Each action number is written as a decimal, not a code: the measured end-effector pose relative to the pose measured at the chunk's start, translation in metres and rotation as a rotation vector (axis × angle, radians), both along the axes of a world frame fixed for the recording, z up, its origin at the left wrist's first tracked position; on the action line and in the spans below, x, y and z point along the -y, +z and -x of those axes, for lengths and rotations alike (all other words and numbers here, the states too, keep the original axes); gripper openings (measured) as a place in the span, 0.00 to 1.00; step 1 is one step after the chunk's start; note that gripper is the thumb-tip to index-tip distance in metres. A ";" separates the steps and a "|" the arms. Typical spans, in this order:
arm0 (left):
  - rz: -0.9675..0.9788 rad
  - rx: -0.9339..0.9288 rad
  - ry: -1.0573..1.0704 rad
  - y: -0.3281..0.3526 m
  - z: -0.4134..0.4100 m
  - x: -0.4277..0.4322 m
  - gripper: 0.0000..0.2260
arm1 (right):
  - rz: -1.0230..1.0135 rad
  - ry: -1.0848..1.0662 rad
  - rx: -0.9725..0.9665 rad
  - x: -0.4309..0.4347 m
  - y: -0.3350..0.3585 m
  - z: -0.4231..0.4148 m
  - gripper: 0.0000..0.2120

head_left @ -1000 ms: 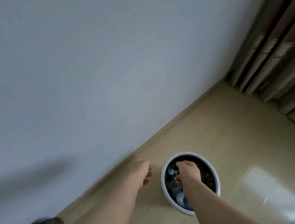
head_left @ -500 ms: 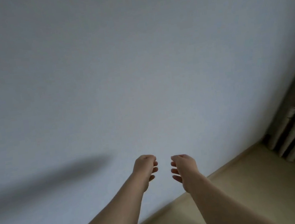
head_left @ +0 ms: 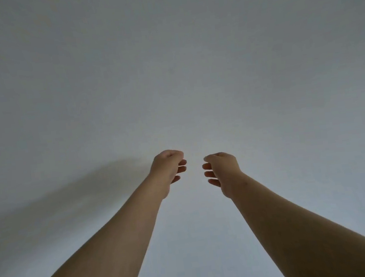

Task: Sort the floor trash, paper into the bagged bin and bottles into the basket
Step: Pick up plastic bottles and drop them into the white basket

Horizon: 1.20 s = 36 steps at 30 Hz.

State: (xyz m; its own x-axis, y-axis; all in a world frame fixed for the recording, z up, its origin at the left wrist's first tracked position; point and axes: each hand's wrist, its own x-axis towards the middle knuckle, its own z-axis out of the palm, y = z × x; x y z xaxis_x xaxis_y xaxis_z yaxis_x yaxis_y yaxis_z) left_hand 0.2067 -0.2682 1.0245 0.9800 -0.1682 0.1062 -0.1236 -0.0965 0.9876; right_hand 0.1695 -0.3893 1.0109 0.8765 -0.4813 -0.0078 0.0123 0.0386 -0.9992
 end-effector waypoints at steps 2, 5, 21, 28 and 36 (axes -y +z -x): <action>0.025 0.049 0.071 0.021 0.006 -0.027 0.05 | 0.039 0.078 0.055 -0.025 0.022 -0.002 0.05; 0.031 0.086 0.161 0.040 0.015 -0.057 0.05 | 0.072 0.192 0.107 -0.057 0.042 -0.005 0.05; 0.018 0.226 0.831 0.077 0.131 -0.293 0.05 | 0.085 0.819 0.293 -0.290 0.095 0.034 0.08; -0.048 0.272 1.051 0.068 0.233 -0.453 0.06 | 0.042 1.062 0.346 -0.463 0.093 0.104 0.08; -0.088 0.250 1.361 0.056 0.371 -0.634 0.07 | 0.049 1.389 0.341 -0.681 0.077 0.216 0.07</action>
